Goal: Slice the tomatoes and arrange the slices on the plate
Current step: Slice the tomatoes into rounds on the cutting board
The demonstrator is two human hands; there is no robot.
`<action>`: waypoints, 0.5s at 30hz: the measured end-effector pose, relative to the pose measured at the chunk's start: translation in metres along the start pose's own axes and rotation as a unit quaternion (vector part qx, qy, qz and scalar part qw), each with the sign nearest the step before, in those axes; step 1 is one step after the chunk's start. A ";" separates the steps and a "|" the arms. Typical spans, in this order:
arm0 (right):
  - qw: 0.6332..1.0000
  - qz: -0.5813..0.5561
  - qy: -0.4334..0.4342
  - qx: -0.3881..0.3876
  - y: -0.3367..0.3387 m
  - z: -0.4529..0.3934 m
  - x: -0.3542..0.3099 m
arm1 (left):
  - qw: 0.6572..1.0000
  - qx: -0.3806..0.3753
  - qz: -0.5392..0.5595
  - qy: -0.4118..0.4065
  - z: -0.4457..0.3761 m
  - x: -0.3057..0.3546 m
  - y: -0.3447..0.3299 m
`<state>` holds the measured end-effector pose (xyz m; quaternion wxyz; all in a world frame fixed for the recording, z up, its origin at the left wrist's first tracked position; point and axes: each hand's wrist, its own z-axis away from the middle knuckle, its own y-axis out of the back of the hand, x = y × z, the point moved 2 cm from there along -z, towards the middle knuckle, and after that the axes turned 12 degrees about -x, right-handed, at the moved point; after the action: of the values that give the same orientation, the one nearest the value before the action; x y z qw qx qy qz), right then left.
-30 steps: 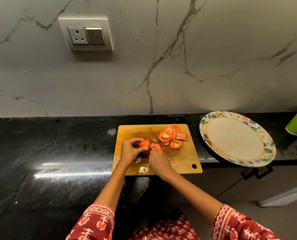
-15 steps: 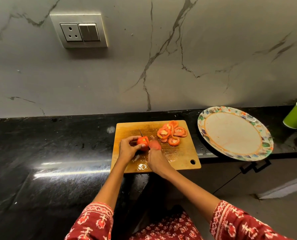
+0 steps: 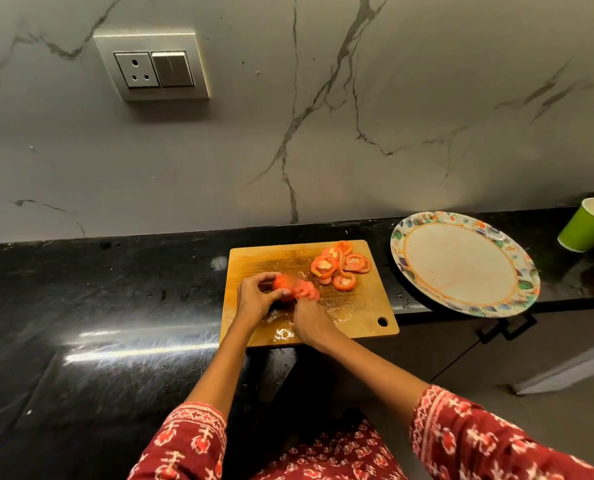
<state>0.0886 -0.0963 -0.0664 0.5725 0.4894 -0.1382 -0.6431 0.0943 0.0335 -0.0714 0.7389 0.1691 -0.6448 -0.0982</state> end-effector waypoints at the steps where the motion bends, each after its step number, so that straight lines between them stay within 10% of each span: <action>1: 1.000 -0.005 -0.001 -0.003 0.000 -0.001 -0.001 | 1.000 0.003 -0.002 -0.002 0.001 0.000 0.000; 15: 1.000 -0.024 0.005 0.010 -0.003 0.037 0.035 | 1.000 0.014 0.006 -0.003 0.005 -0.002 0.001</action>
<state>0.0624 -0.1399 -0.0677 0.5527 0.5018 -0.1304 -0.6524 0.0886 0.0341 -0.0720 0.7355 0.1748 -0.6490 -0.0853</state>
